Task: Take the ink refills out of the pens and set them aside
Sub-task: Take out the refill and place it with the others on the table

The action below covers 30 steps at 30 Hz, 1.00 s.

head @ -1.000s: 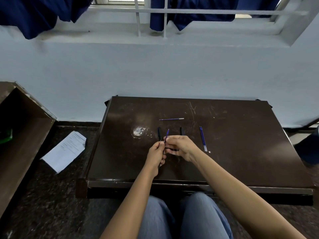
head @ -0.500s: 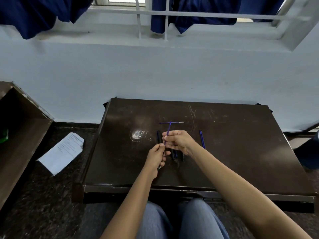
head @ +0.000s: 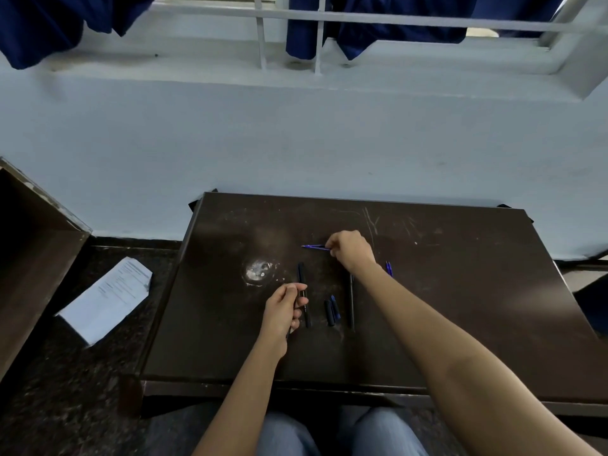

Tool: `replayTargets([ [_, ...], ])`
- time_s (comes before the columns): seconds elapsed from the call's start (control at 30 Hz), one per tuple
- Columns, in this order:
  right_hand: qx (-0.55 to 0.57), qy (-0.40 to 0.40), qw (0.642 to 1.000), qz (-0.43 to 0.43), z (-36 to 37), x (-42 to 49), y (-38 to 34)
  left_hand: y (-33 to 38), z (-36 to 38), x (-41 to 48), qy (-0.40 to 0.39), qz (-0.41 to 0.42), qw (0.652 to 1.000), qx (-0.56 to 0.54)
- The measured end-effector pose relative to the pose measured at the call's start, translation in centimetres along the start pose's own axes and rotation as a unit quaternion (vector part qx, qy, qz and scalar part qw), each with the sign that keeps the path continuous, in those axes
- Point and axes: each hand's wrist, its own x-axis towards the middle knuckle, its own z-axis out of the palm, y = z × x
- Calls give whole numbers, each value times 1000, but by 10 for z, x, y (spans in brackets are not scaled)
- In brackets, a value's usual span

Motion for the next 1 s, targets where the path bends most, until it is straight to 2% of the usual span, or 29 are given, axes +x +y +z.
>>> replayTargets([
  [0.3,22,53,998,-1,30,9,21,-2,-3,14,7,0,1000,4],
  [0.43,1,75,995,-60,28,15,26,-2,1,17,1,0,1000,1],
  [0.63,-20,39,996,-78,26,28,27,-6,6,17,-9,-9,1000,9],
  [1.0,-88,50,990,-95,26,40,24,-10,6,19,-7,-21,1000,17],
])
